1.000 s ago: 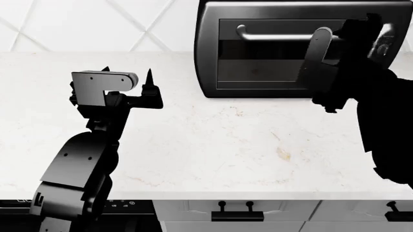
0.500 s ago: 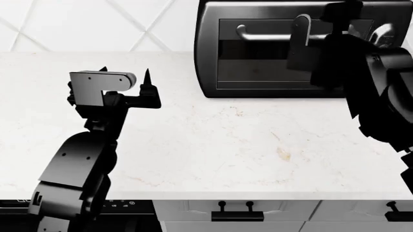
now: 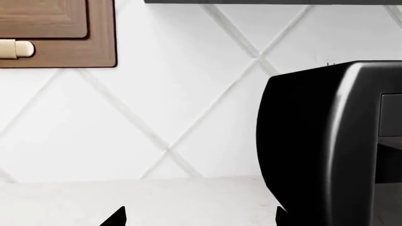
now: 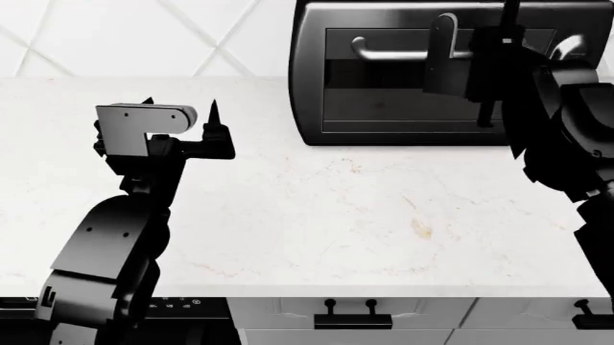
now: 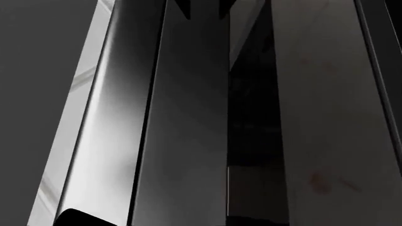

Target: Open the toaster oven door.

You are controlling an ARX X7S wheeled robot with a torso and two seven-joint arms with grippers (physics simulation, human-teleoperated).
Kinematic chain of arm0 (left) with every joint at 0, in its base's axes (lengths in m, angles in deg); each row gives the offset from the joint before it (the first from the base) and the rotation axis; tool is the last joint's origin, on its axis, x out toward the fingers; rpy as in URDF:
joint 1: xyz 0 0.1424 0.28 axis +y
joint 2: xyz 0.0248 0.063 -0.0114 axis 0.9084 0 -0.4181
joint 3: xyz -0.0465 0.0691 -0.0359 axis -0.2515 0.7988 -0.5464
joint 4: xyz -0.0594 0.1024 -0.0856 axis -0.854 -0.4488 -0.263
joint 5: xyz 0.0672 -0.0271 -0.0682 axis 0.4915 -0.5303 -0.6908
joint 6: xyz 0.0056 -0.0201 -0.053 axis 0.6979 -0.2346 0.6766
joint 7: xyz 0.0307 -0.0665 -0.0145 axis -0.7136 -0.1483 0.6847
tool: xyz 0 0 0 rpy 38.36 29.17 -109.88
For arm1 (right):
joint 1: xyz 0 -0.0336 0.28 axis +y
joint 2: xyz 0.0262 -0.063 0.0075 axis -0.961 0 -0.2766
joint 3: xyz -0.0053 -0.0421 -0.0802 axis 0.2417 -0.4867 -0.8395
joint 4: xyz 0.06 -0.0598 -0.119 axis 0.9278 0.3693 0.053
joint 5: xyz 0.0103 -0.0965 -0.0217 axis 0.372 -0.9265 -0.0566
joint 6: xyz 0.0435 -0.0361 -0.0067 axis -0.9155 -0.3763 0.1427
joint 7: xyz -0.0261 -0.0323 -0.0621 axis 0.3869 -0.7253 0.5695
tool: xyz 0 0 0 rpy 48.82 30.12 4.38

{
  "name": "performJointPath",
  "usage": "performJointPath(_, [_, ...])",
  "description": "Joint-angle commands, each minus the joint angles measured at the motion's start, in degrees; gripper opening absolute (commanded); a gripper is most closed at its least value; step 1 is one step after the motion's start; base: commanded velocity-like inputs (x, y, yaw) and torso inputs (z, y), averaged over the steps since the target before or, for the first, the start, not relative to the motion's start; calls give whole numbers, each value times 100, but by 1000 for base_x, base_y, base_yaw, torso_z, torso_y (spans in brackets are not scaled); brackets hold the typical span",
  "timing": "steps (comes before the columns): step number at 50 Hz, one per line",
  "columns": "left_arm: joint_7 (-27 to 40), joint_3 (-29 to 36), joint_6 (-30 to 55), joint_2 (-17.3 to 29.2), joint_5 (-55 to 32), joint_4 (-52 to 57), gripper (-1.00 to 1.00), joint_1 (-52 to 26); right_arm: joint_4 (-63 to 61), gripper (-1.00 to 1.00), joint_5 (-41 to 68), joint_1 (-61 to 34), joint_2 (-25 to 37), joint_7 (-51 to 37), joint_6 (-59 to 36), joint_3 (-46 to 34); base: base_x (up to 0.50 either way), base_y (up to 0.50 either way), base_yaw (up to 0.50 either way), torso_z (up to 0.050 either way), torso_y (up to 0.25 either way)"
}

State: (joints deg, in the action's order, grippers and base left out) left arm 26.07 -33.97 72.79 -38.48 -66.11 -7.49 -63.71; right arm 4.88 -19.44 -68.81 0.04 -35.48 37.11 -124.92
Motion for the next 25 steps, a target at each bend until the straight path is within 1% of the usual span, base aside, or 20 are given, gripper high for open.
performJointPath(1, [15,-6,-20,26,-33,1,100,14,177,-100,-26,-51,-52,4,85,-39,0,0,0,0,0])
performJointPath(8, [16,-10,-35,43,-52,-18,100,4,174,-100,-30,-57,-48,42,116,-63,0,0,0,0,0])
performJointPath(25, [54,17,-50,48,-82,6,100,29,-1518,-100,-188,406,784,537,-435,-38,0,0,0,0,0])
